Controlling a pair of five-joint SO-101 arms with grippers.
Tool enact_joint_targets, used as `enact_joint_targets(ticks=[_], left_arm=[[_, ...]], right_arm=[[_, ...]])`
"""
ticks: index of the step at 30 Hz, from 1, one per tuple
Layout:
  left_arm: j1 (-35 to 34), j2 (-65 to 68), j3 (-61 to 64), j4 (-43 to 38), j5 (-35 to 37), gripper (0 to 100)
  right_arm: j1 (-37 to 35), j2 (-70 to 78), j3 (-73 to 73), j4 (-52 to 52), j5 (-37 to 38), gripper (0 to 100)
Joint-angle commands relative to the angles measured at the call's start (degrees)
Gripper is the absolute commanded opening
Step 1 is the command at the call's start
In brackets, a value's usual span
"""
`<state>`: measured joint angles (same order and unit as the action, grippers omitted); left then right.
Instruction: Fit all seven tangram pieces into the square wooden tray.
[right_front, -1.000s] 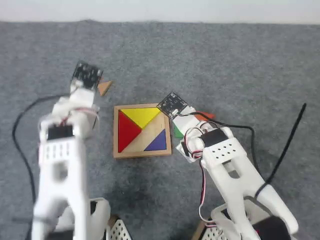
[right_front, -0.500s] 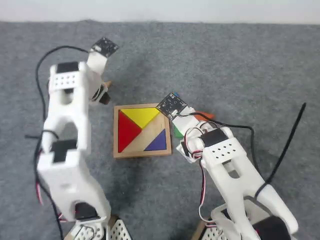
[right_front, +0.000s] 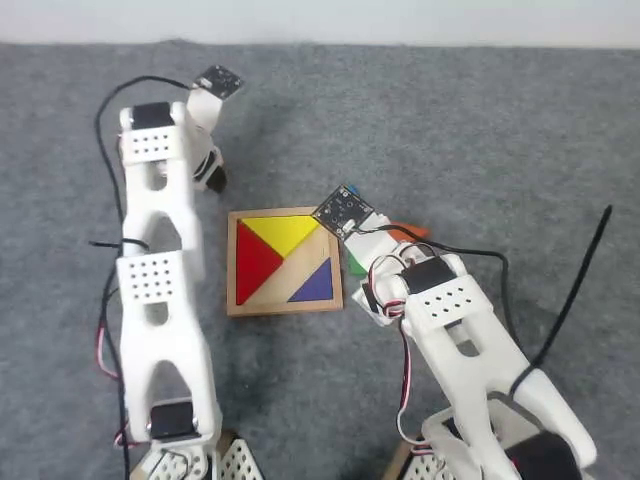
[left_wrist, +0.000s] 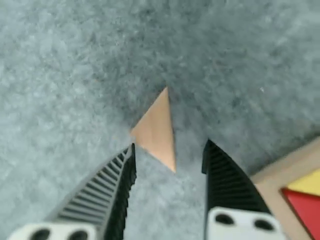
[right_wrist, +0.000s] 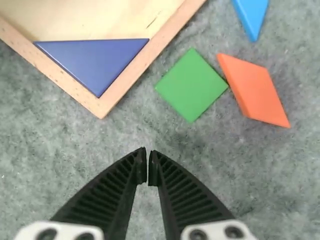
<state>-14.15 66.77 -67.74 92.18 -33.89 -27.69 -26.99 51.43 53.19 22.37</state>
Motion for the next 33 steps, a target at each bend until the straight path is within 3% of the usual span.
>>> enact_joint_targets(ticks=[1, 10, 17, 33], left_arm=[[0.09, 8.09, -18.07, 3.96, 3.43, 21], [0.26, 11.96, -22.46, 7.03, 3.52, 21], [0.09, 11.96, -22.46, 8.44, 0.35, 5], [0.0, 6.68, -17.89, 8.62, 0.35, 4]], right_arm=[[0.84, -0.13, -3.78, -0.84, 0.79, 3.3], [0.84, -0.13, -3.78, -0.84, 0.79, 3.3], [0.84, -0.13, -3.78, -0.84, 0.79, 3.3], [0.84, -0.13, -3.78, -0.84, 0.79, 3.3]])
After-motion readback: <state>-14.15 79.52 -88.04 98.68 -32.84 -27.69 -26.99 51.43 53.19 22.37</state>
